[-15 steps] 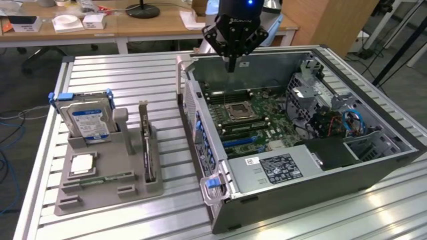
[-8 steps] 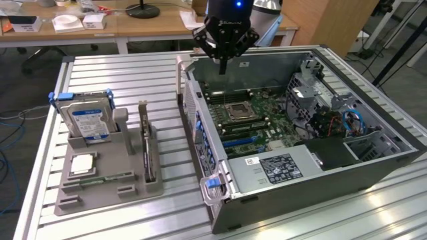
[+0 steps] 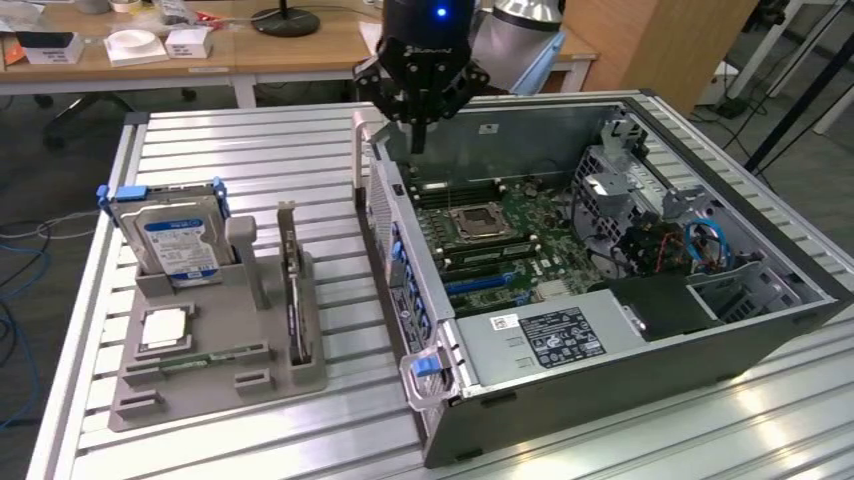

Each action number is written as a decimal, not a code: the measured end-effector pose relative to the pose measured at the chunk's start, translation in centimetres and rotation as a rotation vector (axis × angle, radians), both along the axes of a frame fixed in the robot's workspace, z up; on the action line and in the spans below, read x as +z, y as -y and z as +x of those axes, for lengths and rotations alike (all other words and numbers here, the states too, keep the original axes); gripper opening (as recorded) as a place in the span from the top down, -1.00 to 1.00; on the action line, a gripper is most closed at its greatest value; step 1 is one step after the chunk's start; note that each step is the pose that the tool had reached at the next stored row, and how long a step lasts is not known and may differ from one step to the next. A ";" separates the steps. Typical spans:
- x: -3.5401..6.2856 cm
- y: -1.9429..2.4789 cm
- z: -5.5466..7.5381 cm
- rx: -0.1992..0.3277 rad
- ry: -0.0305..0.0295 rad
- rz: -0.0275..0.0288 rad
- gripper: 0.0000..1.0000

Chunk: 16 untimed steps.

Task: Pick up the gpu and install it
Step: 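Reach for the gpu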

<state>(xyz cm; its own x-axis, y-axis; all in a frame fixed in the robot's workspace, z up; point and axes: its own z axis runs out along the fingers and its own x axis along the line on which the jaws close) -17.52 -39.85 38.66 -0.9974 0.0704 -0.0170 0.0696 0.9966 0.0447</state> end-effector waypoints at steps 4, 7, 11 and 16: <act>-0.13 0.00 -1.5 0.001 -0.0019 0.0000 0.79; -0.24 0.00 -2.6 0.002 -0.0032 0.0000 0.79; -0.41 0.00 -4.1 0.003 -0.0044 0.0000 0.79; -0.63 0.00 -6.4 0.003 -0.0058 0.0001 0.79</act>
<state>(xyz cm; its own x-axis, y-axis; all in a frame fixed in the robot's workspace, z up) -23.93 -39.84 38.03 -0.9977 0.0675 -0.0113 0.0670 0.9968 0.0444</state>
